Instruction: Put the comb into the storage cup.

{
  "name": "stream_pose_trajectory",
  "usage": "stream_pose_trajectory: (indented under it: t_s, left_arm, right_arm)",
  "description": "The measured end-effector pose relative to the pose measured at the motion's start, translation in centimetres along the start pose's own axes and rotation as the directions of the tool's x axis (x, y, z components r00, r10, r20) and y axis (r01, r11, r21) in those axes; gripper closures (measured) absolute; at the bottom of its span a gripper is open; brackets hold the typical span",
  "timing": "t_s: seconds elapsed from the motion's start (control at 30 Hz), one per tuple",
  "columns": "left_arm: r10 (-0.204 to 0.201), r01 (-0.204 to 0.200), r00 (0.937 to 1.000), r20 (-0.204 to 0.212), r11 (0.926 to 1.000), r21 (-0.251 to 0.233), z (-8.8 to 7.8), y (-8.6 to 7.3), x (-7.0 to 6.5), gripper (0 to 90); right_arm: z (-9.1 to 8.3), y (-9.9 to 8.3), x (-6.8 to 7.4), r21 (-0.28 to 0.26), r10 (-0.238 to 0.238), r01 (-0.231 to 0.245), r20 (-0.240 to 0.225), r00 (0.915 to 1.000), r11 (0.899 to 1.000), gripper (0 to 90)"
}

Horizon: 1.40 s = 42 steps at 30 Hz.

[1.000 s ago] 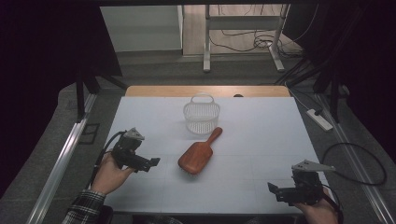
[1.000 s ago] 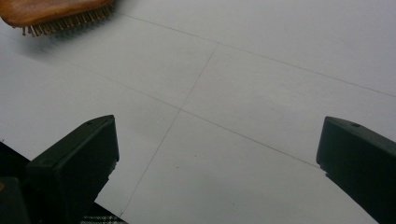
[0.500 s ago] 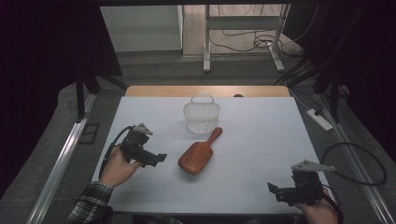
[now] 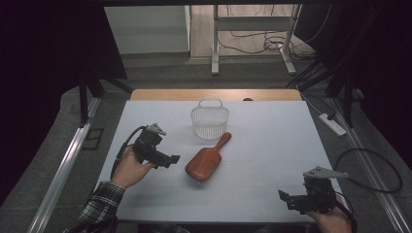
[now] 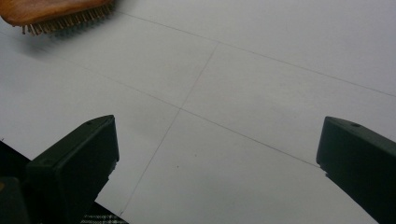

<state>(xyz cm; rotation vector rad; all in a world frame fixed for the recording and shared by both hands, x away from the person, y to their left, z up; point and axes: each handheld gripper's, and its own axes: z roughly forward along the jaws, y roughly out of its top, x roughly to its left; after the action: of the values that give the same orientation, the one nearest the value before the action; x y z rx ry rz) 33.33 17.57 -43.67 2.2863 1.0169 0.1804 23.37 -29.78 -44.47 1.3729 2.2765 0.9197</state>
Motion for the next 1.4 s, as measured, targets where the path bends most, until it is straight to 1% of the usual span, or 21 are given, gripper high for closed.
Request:
stream_pose_trajectory:
  t_s: [0.23,0.47,0.5,0.73,0.83,1.03,1.2,1.33,1.4]
  left_arm:
    - [0.012,-0.012,0.9998,0.014,0.9999,-0.002,0.6,1.2,0.0,0.0]
    - [0.032,-0.033,0.9992,0.022,0.9994,0.010,1.5,2.4,-0.2,0.0]
    - [0.038,-0.038,0.9990,0.023,0.9992,0.012,1.7,2.7,-0.2,0.0]
    - [0.052,-0.052,0.9980,0.036,0.9986,0.007,2.3,3.8,-0.4,0.0]
    - [0.066,-0.067,0.9969,0.041,0.9976,0.015,2.8,4.5,-0.5,0.0]
    - [0.077,-0.078,0.9960,0.046,0.9967,0.021,3.7,5.5,-0.8,0.1]
    - [0.090,-0.092,0.9947,0.049,0.9950,0.039,4.6,6.4,-1.1,0.1]
    - [0.087,-0.090,0.9940,0.066,0.9952,0.039,5.3,7.1,-1.1,0.1]
    - [0.086,-0.089,0.9940,0.068,0.9952,0.040,5.6,7.3,-1.2,0.3]
  right_arm:
    - [0.0,0.0,0.0,0.000,-0.001,0.001,0.002,1.0000,1.000,0.0]
    - [0.0,0.0,0.0,0.002,-0.003,0.003,0.001,1.0000,1.000,0.0]
    - [0.0,0.0,0.0,0.002,-0.003,0.003,0.002,1.0000,1.000,0.0]
    - [0.0,0.0,0.0,0.005,-0.004,0.004,0.001,1.0000,1.000,0.0]
    - [0.1,0.0,0.0,0.006,-0.005,0.005,0.000,1.0000,1.000,0.0]
    - [0.1,0.0,0.0,0.009,-0.004,0.004,-0.002,1.0000,1.000,0.0]
    - [0.1,0.0,0.0,0.011,-0.006,0.006,-0.003,1.0000,1.000,0.0]
    - [0.1,0.0,0.0,0.012,-0.006,0.006,-0.003,1.0000,1.000,0.0]
    - [0.1,0.0,0.0,0.012,-0.007,0.007,-0.003,1.0000,1.000,0.0]
